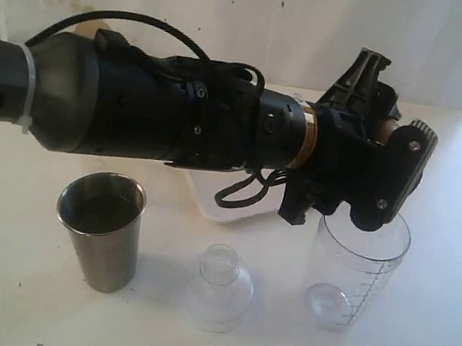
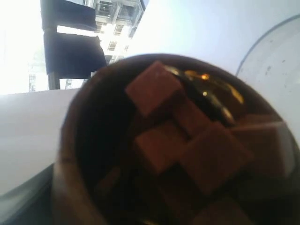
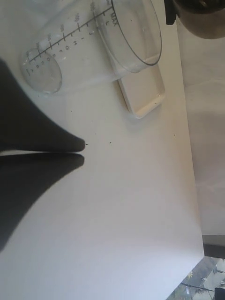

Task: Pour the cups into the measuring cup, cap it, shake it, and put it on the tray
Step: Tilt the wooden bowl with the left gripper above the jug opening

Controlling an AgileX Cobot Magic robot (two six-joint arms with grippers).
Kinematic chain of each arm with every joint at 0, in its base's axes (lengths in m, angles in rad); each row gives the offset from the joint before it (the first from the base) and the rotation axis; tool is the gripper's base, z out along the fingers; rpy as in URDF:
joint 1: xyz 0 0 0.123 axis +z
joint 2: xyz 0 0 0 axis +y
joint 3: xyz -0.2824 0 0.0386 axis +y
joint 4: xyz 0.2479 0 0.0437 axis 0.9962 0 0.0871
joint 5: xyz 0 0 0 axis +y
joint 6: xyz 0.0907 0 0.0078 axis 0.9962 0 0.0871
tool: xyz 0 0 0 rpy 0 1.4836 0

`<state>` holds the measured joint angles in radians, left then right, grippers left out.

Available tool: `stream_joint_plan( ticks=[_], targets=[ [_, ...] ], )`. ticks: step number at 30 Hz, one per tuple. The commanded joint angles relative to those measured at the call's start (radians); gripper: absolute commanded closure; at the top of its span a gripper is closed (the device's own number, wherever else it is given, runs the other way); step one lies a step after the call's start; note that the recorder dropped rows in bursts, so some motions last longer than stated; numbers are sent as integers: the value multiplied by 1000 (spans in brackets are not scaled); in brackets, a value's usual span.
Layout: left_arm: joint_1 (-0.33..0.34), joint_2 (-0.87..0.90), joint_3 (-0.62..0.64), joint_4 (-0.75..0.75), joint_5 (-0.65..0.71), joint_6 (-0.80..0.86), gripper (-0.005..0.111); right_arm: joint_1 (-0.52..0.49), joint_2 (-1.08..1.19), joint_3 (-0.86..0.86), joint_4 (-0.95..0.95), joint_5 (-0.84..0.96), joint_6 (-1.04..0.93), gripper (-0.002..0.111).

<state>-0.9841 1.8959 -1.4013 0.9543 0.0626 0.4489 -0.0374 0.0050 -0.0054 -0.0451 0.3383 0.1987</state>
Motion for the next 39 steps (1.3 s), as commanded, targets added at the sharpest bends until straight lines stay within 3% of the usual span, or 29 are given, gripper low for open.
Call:
stream_joint_plan(
  ticks=[1, 39],
  targets=[
    [-4, -19, -8, 3, -45, -3, 107, -5, -5, 5, -5, -2, 4, 108],
    [-4, 5, -8, -4, -34, 188, 107, -5, -5, 5, -5, -2, 4, 108]
  ],
)
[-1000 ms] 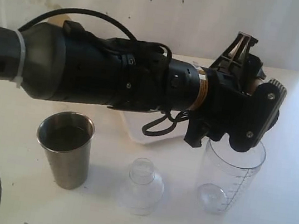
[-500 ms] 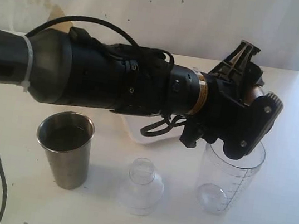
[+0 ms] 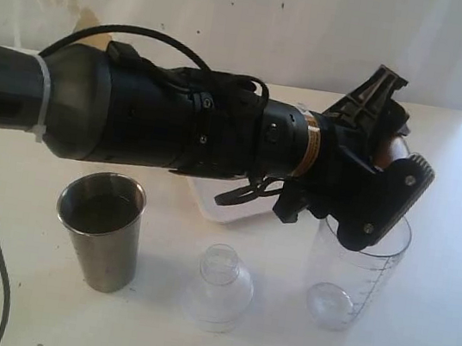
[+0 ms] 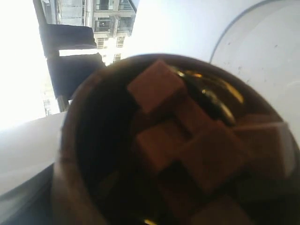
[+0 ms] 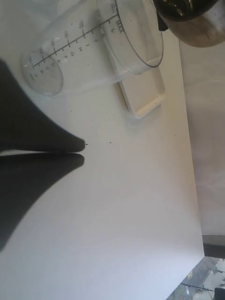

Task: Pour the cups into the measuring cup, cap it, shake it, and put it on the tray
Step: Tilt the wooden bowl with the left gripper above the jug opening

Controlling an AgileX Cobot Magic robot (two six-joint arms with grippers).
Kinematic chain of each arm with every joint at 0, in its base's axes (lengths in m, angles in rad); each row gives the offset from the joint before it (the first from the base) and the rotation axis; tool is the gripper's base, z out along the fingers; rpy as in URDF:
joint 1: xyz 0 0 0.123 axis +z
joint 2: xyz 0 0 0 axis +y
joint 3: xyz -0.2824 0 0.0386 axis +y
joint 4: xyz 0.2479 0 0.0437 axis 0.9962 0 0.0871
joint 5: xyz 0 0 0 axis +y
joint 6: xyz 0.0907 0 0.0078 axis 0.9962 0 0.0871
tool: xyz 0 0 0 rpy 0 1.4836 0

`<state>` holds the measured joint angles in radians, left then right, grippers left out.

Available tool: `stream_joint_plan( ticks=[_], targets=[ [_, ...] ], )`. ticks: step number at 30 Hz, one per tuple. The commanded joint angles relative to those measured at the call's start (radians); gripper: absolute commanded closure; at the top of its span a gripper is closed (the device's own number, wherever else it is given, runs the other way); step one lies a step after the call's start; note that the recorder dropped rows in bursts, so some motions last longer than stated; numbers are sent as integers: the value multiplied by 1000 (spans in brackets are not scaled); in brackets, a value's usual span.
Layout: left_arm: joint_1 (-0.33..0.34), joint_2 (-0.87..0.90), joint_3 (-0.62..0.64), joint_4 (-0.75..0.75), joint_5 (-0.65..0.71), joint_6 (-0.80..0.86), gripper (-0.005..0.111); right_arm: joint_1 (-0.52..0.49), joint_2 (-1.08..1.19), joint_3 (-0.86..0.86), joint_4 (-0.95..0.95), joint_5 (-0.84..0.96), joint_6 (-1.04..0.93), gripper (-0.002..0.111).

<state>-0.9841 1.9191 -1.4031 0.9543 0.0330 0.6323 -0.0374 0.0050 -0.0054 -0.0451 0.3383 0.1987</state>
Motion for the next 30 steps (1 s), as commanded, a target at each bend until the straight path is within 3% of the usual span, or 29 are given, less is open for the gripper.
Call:
stream_joint_plan(
  ticks=[1, 18, 30],
  targets=[
    [-4, -26, -6, -4, -7, 5, 107, -5, -5, 5, -5, -2, 4, 108],
    [-4, -35, -6, -4, 5, 32, 107, -5, -5, 5, -5, -2, 4, 108],
    [-4, -35, -6, 36, 96, 53, 107, -5, -5, 5, -5, -2, 4, 108]
  ],
)
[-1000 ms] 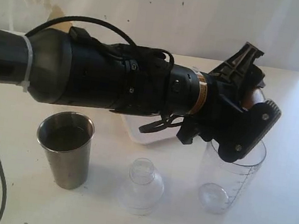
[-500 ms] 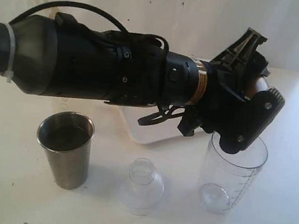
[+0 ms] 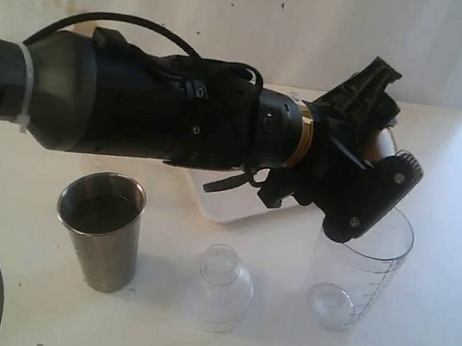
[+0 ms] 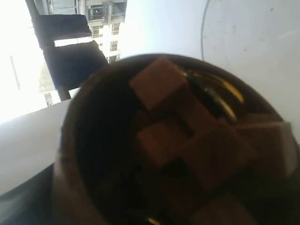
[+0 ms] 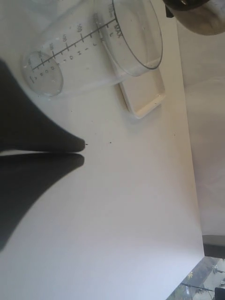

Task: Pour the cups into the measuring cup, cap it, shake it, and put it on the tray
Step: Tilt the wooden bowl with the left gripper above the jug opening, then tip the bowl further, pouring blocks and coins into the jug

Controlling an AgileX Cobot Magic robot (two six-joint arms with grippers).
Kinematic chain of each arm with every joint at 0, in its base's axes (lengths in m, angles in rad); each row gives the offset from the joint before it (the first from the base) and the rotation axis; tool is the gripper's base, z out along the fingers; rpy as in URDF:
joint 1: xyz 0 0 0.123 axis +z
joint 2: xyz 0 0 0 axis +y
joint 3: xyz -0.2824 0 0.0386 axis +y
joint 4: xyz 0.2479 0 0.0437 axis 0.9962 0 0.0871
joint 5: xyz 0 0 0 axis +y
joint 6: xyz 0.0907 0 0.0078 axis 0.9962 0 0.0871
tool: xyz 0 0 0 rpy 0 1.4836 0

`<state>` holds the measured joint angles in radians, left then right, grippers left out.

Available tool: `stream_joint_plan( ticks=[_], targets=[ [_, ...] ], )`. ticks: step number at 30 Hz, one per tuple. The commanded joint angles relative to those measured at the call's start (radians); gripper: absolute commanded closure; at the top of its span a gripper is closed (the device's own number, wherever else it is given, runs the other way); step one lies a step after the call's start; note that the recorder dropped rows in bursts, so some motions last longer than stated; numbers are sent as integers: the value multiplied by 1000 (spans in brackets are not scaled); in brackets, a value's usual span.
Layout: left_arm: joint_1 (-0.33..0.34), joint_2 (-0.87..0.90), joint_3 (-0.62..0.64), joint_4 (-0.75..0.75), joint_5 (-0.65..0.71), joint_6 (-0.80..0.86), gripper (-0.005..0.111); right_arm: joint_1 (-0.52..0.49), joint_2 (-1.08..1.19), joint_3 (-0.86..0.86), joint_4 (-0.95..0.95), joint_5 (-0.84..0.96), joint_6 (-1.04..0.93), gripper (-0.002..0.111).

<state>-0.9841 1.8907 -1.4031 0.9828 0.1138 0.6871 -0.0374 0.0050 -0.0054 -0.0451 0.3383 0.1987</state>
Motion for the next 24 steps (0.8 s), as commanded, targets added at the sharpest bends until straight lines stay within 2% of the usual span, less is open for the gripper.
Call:
stream_joint_plan(
  ticks=[1, 5, 10, 18, 24],
  targets=[
    [-4, -6, -6, 8, 20, -2, 107, -5, -5, 5, -5, -2, 4, 108],
    [-4, -6, -12, 8, 29, -13, 107, -5, -5, 5, -5, -2, 4, 108],
    [-6, -6, -71, 8, 36, -145, 107, -5, -5, 5, -5, -2, 4, 108],
    [-6, -6, -89, 34, 57, -80, 107, -5, -5, 5, -5, -2, -1, 108],
    [-47, -6, -89, 49, 149, -89, 107, -5, -5, 5, -5, -2, -1, 108]
  ],
)
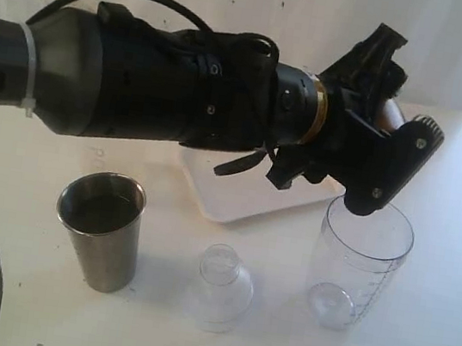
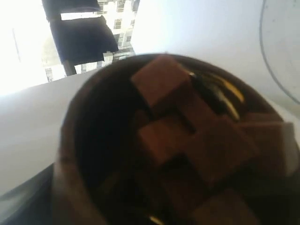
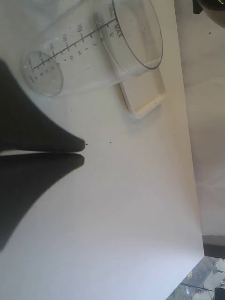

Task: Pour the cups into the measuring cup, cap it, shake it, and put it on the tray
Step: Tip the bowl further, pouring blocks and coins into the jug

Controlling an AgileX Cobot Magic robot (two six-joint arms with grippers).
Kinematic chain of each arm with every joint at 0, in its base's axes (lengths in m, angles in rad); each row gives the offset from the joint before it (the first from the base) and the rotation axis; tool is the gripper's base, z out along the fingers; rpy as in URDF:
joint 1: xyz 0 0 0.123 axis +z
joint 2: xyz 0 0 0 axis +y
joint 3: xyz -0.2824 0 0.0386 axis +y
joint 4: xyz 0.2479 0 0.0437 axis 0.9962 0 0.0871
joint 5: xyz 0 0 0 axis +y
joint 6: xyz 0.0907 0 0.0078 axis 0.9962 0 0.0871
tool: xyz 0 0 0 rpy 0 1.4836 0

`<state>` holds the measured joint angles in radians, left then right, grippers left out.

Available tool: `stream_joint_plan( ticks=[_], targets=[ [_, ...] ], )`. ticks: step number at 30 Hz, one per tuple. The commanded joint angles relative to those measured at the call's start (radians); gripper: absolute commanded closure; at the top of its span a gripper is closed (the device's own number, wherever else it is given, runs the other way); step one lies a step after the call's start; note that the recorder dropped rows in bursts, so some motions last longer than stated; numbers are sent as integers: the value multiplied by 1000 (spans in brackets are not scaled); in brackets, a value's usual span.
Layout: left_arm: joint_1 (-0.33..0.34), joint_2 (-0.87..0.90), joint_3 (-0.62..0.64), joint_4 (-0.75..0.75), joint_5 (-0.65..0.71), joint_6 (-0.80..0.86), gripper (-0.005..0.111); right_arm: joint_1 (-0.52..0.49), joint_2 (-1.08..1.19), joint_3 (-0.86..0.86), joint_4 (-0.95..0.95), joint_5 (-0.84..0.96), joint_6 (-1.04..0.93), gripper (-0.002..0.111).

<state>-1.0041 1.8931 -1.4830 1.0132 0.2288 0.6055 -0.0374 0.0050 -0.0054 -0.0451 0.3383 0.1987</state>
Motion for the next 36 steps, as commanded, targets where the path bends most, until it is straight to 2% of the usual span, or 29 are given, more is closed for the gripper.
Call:
stream_joint_plan(
  ticks=[1, 16, 36],
  targets=[
    [-28, -9, -9, 21, 28, -5, 107, -5, -5, 5, -5, -2, -1, 108],
    [-58, 15, -9, 84, 113, -3, 107, -5, -5, 5, -5, -2, -1, 108],
    [-67, 17, -9, 84, 113, -64, 107, -5, -5, 5, -5, -2, -1, 108]
  ],
)
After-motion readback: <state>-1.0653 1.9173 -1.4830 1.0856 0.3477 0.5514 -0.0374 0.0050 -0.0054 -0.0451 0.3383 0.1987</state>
